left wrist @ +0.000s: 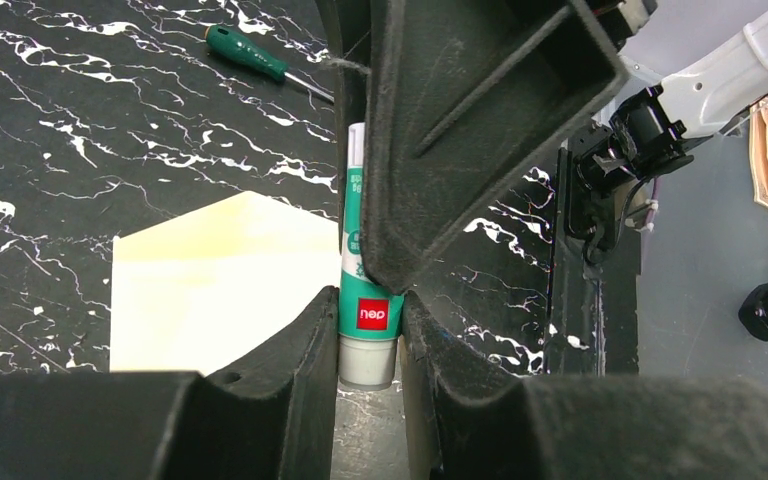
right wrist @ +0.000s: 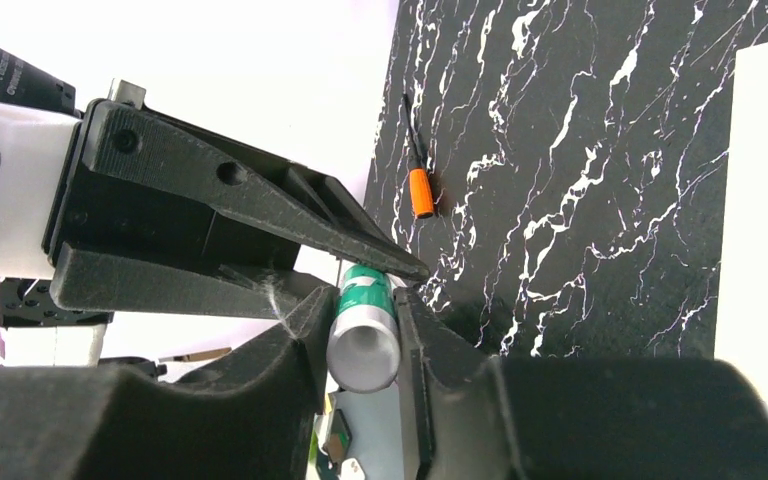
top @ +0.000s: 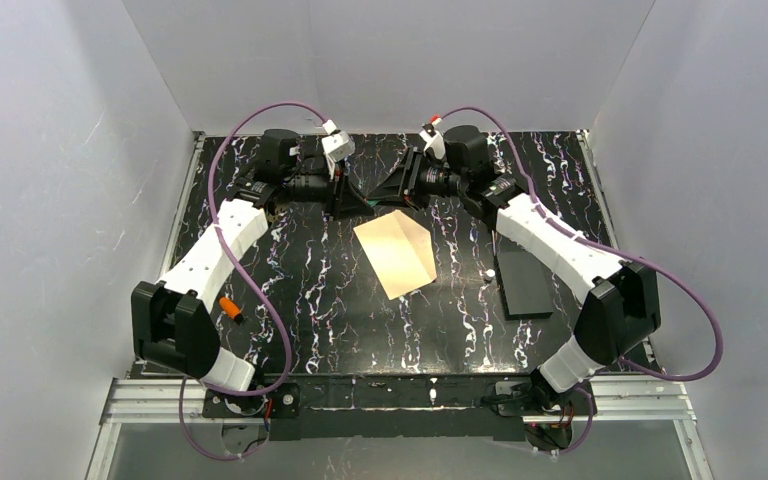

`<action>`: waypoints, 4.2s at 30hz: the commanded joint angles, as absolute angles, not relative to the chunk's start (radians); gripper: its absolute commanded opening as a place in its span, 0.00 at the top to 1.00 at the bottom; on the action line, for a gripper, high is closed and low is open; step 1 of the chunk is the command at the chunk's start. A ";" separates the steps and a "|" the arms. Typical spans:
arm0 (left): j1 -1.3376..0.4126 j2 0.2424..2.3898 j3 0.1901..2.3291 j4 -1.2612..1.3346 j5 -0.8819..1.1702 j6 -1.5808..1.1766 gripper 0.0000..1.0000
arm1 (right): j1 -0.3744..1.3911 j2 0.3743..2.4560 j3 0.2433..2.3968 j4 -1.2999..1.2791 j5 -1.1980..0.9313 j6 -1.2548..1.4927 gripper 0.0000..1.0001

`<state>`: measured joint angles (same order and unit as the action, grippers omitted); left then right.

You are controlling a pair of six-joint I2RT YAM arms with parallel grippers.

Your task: Place the letter into the envelope and seal it

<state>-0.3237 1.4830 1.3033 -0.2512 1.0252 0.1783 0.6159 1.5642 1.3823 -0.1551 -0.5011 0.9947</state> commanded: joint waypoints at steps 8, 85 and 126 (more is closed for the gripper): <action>-0.321 1.460 1.326 -0.274 1.070 0.202 1.00 | 0.632 1.605 1.417 -0.131 -0.505 0.974 0.59; -0.336 2.113 1.349 -0.257 0.376 -0.696 0.78 | 0.821 1.854 1.404 -0.302 0.316 0.362 0.99; -0.336 2.116 1.345 -0.264 0.301 -0.836 0.95 | 0.879 1.936 1.185 -0.180 0.372 0.357 0.99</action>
